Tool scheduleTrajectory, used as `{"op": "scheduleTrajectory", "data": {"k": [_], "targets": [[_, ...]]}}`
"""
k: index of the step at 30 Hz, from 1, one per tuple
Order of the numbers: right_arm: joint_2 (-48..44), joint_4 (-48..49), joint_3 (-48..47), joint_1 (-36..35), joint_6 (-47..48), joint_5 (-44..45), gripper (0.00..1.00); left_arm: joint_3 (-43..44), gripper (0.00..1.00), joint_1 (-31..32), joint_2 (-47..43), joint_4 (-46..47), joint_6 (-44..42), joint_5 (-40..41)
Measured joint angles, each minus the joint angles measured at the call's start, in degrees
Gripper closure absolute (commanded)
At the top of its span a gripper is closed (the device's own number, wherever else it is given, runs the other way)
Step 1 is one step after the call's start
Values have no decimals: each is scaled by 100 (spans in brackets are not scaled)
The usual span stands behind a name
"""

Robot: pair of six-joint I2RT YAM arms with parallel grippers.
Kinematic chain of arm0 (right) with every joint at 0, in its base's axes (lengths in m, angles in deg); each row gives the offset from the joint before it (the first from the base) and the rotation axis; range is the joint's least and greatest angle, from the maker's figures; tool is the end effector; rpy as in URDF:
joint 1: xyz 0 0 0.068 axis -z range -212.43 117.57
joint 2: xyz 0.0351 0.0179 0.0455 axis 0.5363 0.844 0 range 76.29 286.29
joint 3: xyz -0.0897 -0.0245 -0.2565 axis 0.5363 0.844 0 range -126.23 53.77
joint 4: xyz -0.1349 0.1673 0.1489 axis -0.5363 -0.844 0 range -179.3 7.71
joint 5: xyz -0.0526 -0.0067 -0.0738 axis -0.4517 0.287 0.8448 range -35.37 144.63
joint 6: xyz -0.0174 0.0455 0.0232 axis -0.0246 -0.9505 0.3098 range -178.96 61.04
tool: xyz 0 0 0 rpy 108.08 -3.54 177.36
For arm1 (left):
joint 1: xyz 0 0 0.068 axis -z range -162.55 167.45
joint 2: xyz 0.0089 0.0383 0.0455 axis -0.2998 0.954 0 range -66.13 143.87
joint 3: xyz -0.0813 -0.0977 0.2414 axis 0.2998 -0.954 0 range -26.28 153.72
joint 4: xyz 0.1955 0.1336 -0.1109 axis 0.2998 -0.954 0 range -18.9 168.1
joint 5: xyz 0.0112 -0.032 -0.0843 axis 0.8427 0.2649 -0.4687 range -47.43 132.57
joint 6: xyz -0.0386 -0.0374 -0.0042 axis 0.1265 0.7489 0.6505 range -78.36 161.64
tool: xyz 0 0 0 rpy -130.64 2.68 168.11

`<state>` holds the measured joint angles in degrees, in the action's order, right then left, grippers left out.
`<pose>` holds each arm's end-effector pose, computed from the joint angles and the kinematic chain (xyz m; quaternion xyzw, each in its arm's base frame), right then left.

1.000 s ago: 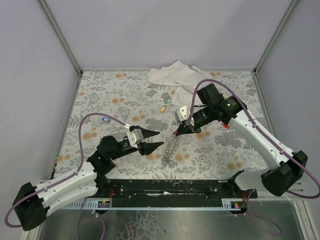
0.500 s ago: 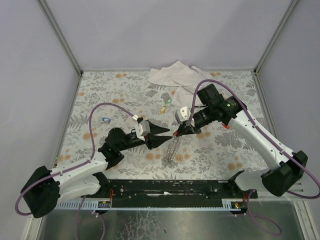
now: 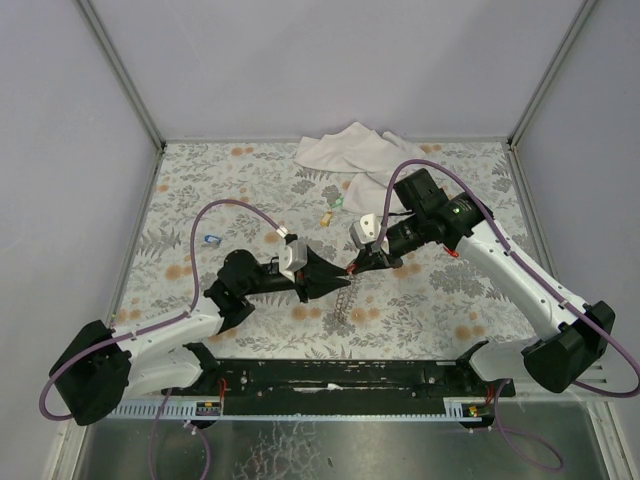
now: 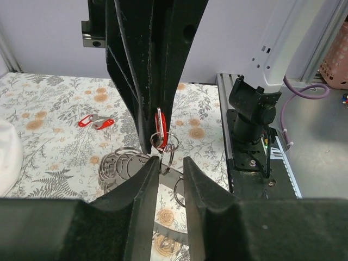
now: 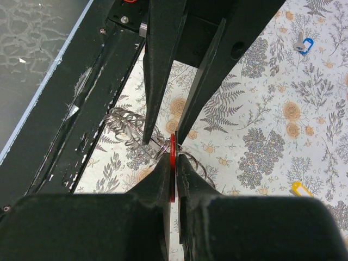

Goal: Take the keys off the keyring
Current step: Remove the key from the keyring.

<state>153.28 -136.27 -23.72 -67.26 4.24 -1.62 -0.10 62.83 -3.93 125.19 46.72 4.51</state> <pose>0.1971 0.1734 0.3575 -0.7291 0.4378 0.3663 0.3776 0.1462 -0.1794 0.2711 0.4433 0.4774 -0.4985 0.5718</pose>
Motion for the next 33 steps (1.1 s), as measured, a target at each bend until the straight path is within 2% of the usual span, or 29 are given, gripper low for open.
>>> {"op": "scheduleTrajectory", "data": {"k": [17,19,23,29,33], "targets": [[0,-59,0,0,2,0,100,39,83,-144,-13,-90,24,-103],[0,-59,0,0,2,0,100,39,86,-155,-13,-90,24,-103],[0,-59,0,0,2,-2,100,39,100,-157,-13,-92,33,-114],[0,-59,0,0,4,2,100,52,100,-160,-20,-129,31,-162],[0,-22,0,0,-11,4,100,315,100,-157,-26,-605,-70,-205]]}}
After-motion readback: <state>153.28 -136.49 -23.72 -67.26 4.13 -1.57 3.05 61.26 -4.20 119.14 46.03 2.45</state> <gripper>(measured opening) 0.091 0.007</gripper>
